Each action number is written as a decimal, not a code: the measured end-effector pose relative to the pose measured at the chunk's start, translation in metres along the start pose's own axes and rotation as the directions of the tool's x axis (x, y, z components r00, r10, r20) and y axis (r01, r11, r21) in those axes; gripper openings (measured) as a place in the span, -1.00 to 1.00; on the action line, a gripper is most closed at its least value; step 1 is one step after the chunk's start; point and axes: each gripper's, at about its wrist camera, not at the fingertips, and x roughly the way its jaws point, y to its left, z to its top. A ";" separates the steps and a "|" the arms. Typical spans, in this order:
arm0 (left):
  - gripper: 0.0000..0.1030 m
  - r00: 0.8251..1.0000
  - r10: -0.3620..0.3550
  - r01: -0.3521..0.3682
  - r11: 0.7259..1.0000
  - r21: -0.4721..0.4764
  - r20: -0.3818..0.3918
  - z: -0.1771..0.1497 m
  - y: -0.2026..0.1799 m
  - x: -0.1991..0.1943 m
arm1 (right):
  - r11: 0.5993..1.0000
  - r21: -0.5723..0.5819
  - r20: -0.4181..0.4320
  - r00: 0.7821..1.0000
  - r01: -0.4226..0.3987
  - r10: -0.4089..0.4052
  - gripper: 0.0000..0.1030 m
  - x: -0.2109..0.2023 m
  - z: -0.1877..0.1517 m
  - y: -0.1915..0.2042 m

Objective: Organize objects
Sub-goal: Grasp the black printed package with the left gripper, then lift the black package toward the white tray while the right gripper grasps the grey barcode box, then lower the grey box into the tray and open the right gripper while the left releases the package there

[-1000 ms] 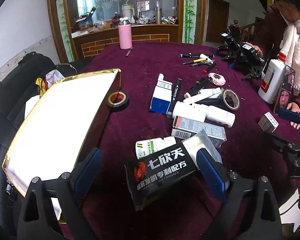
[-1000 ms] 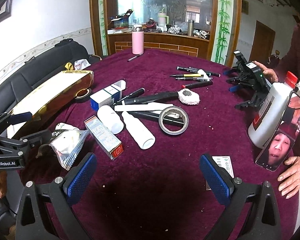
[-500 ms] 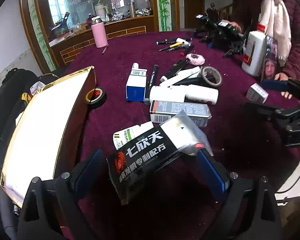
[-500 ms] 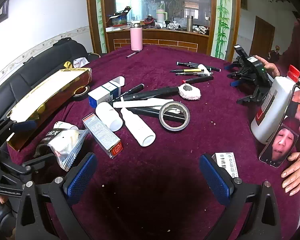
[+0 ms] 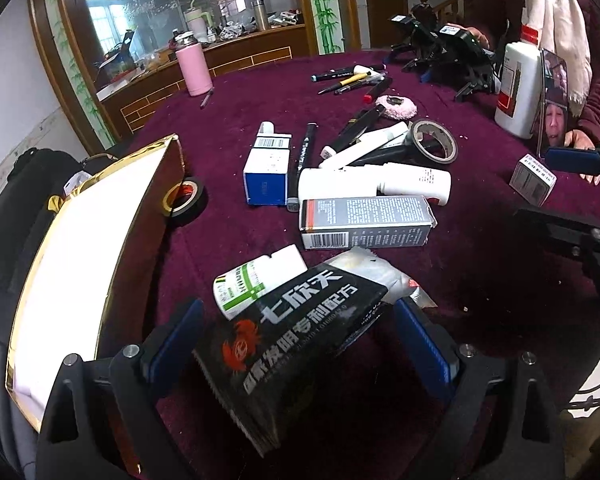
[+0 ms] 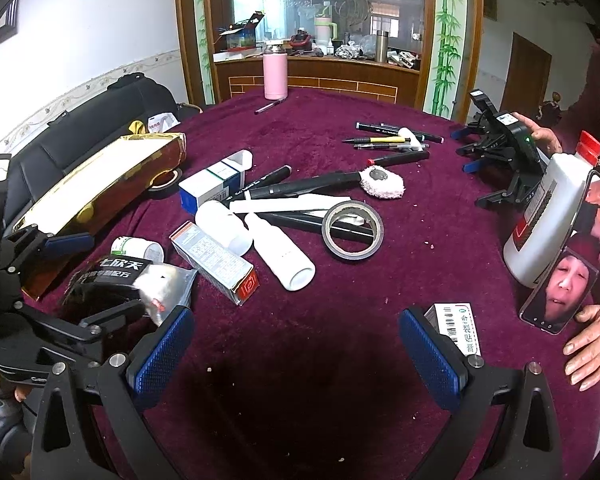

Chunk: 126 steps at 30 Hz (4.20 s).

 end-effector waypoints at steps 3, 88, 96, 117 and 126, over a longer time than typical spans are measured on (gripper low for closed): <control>0.78 1.000 -0.018 0.018 1.000 -0.002 0.006 0.001 -0.001 0.004 | 1.000 0.006 -0.002 1.000 0.002 -0.002 1.00 0.000 -0.001 -0.001; -0.18 0.989 0.018 0.044 0.910 -0.412 0.144 -0.015 0.110 -0.073 | 0.872 -0.233 -0.269 0.890 -0.431 0.368 -0.32 0.086 0.056 0.050; -0.17 0.988 0.057 0.011 0.896 -0.444 0.140 -0.023 0.132 -0.074 | 0.881 -0.293 -0.288 0.913 -0.371 0.289 -0.30 0.111 0.066 0.069; -0.17 0.994 0.051 -0.093 0.864 -0.494 -0.098 -0.054 0.159 -0.018 | 0.884 -0.256 -0.216 0.914 -0.392 0.343 -0.43 0.079 0.067 0.082; -0.21 0.996 -0.061 0.026 0.889 -0.456 -0.062 -0.048 0.107 -0.027 | 0.852 -0.265 -0.189 0.891 -0.451 0.413 -0.43 0.065 0.075 0.103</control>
